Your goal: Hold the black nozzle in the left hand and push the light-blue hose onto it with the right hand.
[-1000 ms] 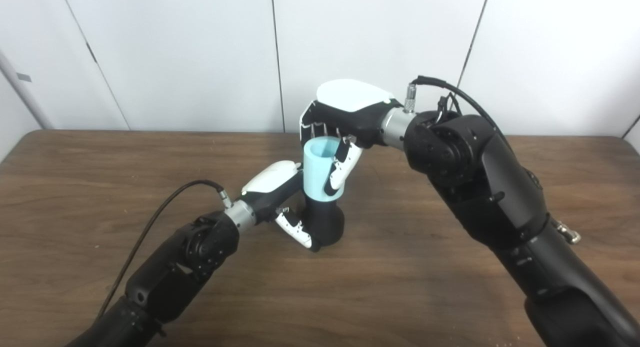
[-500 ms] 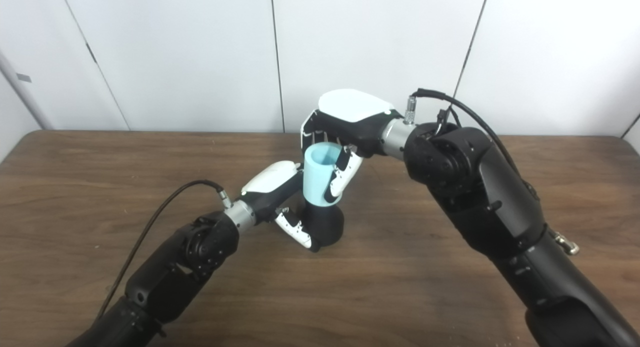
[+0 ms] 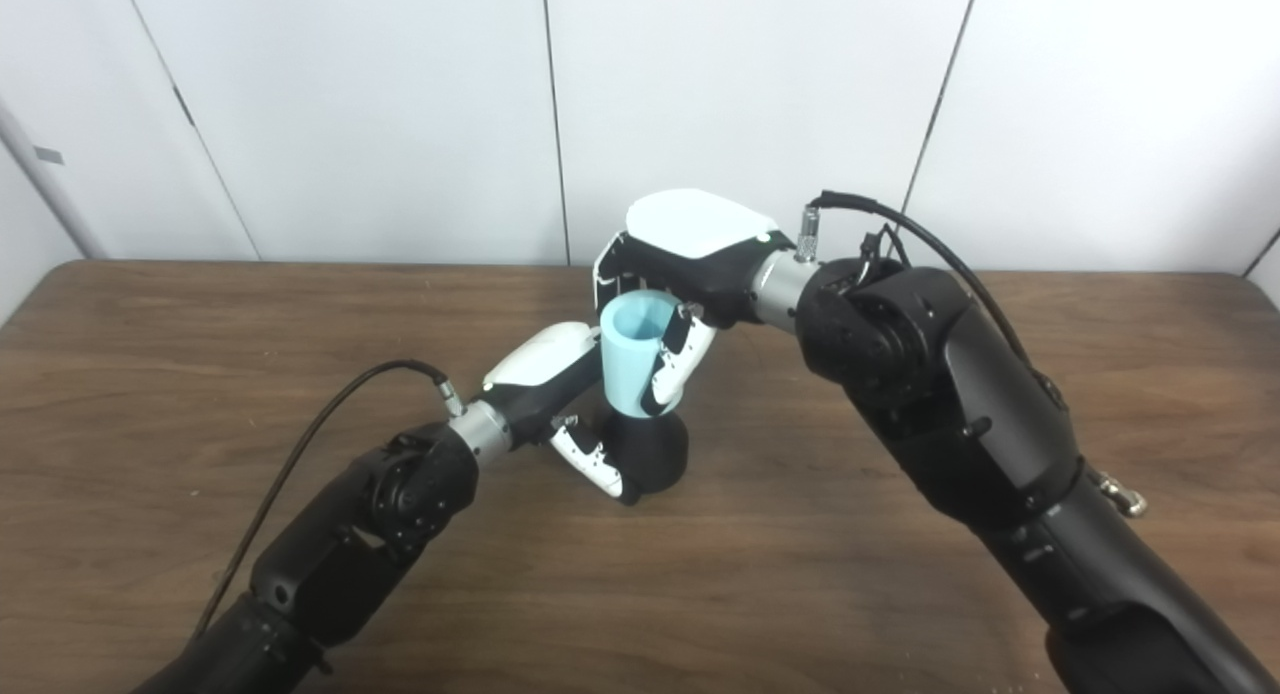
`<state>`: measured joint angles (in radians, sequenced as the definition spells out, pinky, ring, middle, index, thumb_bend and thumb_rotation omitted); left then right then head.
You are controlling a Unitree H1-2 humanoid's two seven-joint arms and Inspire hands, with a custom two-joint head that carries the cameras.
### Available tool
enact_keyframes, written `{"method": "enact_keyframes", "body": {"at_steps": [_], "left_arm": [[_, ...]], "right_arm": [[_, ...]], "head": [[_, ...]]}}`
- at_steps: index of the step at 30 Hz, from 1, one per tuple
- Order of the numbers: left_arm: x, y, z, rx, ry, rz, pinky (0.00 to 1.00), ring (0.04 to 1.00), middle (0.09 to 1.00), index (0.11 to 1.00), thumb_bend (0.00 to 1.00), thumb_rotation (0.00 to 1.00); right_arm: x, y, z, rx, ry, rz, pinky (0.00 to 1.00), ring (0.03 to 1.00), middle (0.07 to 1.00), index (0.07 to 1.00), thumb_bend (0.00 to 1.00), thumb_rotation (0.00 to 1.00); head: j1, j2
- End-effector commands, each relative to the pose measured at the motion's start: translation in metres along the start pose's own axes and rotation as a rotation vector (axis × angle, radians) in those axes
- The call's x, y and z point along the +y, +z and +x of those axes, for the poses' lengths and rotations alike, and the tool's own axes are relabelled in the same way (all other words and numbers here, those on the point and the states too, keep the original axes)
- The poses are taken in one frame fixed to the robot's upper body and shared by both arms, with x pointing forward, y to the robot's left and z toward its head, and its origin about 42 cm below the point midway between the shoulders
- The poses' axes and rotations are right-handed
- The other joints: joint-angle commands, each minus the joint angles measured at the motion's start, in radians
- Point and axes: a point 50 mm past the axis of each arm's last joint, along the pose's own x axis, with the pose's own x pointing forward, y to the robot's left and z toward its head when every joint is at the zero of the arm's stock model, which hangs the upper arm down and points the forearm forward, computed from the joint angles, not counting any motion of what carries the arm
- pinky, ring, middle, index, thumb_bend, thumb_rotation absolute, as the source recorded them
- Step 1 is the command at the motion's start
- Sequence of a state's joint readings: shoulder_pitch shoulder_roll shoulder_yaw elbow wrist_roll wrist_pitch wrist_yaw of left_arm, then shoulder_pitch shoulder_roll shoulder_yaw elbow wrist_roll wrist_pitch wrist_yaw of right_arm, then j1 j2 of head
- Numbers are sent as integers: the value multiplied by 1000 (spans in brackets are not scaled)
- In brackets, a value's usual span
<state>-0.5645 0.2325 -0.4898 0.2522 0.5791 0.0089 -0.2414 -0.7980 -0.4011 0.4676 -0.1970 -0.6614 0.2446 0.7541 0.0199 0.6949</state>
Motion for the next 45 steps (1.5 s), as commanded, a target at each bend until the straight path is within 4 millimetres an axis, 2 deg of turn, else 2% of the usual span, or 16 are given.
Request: {"method": "enact_keyframes", "body": {"at_steps": [1,12,13,14,15,16,17,19,24,32,38,45], "left_arm": [[-10,-10,-3,53,-71,19,1000,604,478,491,526,0],[-10,-11,-3,51,-75,20,1000,604,479,491,526,0],[-10,-11,-3,52,-76,19,1000,604,479,490,526,0],[-10,-12,-3,53,-77,18,1000,604,479,490,526,0],[-10,-12,-3,53,-78,17,1000,604,479,490,526,0],[-10,-12,-3,54,-78,16,1000,604,479,490,526,0],[-9,-12,-4,55,-76,14,1000,604,478,491,526,0],[-9,-13,-4,55,-74,10,1000,603,477,491,526,0],[-10,-13,-3,57,-70,4,1000,603,474,493,526,0],[-13,-12,-1,45,-81,3,1000,599,479,488,526,0],[-12,-12,-2,47,-90,10,1000,597,479,487,526,0],[-12,-12,-2,51,-90,8,1000,598,481,486,526,0]], "right_arm": [[20,3,0,-39,142,9,363,446,513,471,502,0],[17,-4,-7,-9,117,5,355,435,505,496,501,0],[16,-5,-11,13,109,-1,435,562,642,624,657,0],[15,-5,-14,29,105,-5,502,702,807,763,748,91],[15,-5,-16,40,103,-8,537,774,892,835,794,139],[10,-5,-19,58,78,-17,558,818,944,879,823,169],[6,-5,-21,72,46,-24,698,906,972,938,874,236],[0,-6,-25,90,-2,-30,854,981,995,987,930,301],[-12,-13,-30,100,-72,-27,907,1000,1000,1000,998,338],[-16,-12,-33,120,-48,6,917,1000,1000,1000,1000,308],[-23,-12,-37,91,-127,31,938,1000,1000,1000,1000,313],[-27,-4,-58,-17,-156,45,992,1000,1000,1000,1000,331]], "head": [[-1,1],[-3,1],[-3,1],[-3,1],[-3,1],[-8,-4],[-8,-4],[-10,-5],[-14,-6],[-18,-7],[-17,-5],[-19,-1]]}}
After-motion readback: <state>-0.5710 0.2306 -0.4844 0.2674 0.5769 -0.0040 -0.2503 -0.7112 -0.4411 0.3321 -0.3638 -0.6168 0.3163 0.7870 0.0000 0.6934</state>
